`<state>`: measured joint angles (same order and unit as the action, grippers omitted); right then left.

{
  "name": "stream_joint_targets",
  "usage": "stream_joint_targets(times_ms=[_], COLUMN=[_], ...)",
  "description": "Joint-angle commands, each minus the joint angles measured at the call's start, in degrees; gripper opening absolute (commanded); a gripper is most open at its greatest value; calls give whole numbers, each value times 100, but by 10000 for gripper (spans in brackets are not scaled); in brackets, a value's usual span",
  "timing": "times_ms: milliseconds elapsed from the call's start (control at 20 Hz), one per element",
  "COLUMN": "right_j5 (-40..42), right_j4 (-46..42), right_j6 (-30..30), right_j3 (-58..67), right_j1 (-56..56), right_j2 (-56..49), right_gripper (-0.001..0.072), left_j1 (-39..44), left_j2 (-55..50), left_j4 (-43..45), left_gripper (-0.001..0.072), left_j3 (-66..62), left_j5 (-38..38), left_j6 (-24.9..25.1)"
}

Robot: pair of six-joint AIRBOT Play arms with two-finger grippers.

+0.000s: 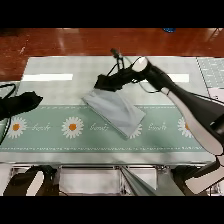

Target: Fold the shirts.

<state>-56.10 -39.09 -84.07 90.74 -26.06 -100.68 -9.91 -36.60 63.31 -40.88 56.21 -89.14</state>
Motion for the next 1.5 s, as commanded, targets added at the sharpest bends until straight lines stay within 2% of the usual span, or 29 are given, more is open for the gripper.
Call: stream_joint_targets(times_ms=[0,50,150,250,300,400,450,550,600,700,850,1100,1200,1300,1350,1450], right_j5=[-1276,-1663,-2177,-1851,-1427,-358,151,1104,1491,1937,2122,2009,1711,1464,1346,957], right_j4=[-245,-748,-2592,-4516,-4983,-5171,-4852,-3497,-2573,-1082,-107,2068,2627,2769,2763,2763], right_j6=[-190,-328,-896,-2039,-2752,-4087,-4562,-4780,-4461,-3340,-2140,269,881,1137,1207,1759], right_j3=[120,111,-273,-1615,-2498,-4483,-5362,-6828,-7361,-7901,-7864,-7128,-6721,-6249,-5987,-5320], right_j1=[791,1051,1307,1274,1274,1274,1274,1274,1274,1274,1274,1274,1272,1088,955,765], right_j2=[645,1064,2173,3628,4339,5705,6194,6693,6677,6402,5558,3803,3106,2439,2159,1805], right_gripper=[415,415,415,415,415,415,414,414,413,413,413,413,413,408,362,27], left_j1=[-7,-7,-7,-4,-4,35,92,258,343,487,605,605,605,605,605,605], left_j2=[-328,-358,-356,-356,-356,-356,-358,-358,-363,-382,-413,-415,-415,-415,-415,-415], left_j4=[-173,-184,-186,-227,-254,-293,-295,-295,-293,-295,-295,-302,-302,-308,-323,-339], left_gripper=[15,15,15,14,14,14,14,14,14,14,14,14,14,14,14,14], left_j3=[175,177,177,177,177,177,179,177,177,177,177,177,177,177,177,177], left_j5=[-289,-284,-260,-258,-258,-214,-197,-199,-199,-203,-205,-203,-201,-203,-203,-201], left_j6=[-9,-9,-7,-4,-4,17,74,98,101,98,81,79,79,79,79,79])
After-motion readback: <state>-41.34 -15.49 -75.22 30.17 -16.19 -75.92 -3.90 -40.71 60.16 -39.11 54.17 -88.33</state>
